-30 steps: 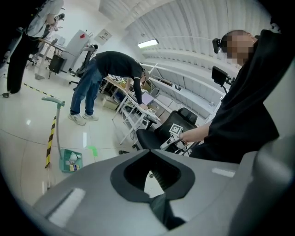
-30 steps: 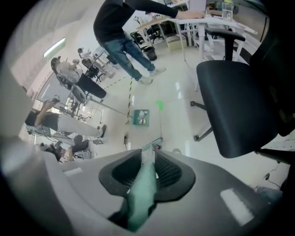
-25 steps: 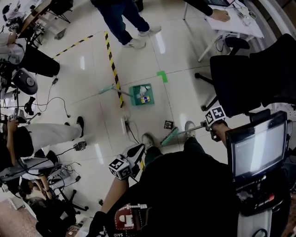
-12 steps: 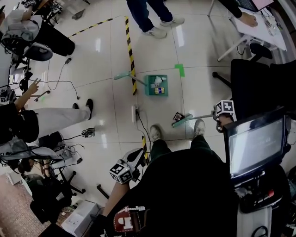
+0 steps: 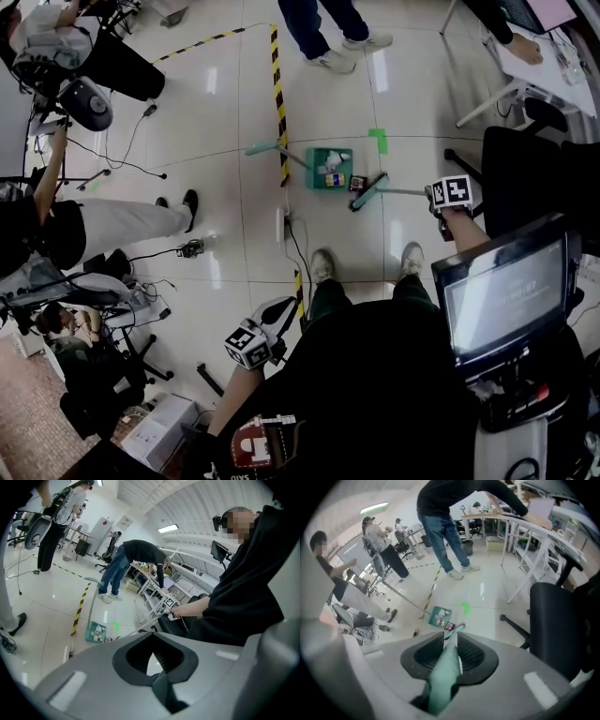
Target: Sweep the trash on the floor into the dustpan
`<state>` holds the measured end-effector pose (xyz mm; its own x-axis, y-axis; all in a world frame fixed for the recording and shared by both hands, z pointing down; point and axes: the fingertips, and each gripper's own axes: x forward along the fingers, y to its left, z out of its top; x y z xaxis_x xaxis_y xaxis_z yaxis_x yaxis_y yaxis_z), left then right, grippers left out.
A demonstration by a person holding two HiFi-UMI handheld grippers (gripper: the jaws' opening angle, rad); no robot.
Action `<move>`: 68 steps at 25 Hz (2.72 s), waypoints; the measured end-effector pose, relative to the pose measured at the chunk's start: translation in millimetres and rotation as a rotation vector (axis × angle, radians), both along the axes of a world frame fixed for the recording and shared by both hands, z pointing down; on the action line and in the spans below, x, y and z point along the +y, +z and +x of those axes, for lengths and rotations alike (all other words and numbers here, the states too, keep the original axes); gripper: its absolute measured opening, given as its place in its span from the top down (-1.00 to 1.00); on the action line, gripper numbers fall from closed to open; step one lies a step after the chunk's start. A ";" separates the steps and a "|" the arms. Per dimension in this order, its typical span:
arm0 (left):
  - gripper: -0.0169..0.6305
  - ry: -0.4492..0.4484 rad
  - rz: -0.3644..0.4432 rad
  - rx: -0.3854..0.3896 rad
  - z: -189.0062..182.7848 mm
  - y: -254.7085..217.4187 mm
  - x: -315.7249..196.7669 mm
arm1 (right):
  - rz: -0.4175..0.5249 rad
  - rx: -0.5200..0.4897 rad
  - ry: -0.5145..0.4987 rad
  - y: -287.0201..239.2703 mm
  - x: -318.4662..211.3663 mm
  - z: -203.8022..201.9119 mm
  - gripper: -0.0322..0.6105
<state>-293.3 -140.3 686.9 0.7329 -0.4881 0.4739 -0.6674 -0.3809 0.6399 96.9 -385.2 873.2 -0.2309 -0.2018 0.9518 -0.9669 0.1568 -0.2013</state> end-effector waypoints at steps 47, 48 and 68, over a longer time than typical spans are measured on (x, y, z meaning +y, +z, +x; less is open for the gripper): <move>0.96 0.036 0.140 0.015 35.0 -37.6 -69.1 | 0.079 -0.032 -0.597 -100.3 38.0 -15.9 0.75; 0.96 0.049 0.152 0.019 50.8 -40.1 -74.6 | 0.081 -0.054 -0.589 -102.3 47.4 -6.4 0.75; 0.96 0.361 0.271 0.151 119.4 -95.8 -2.9 | 0.223 -0.161 -0.388 -209.3 229.7 -3.9 0.75</move>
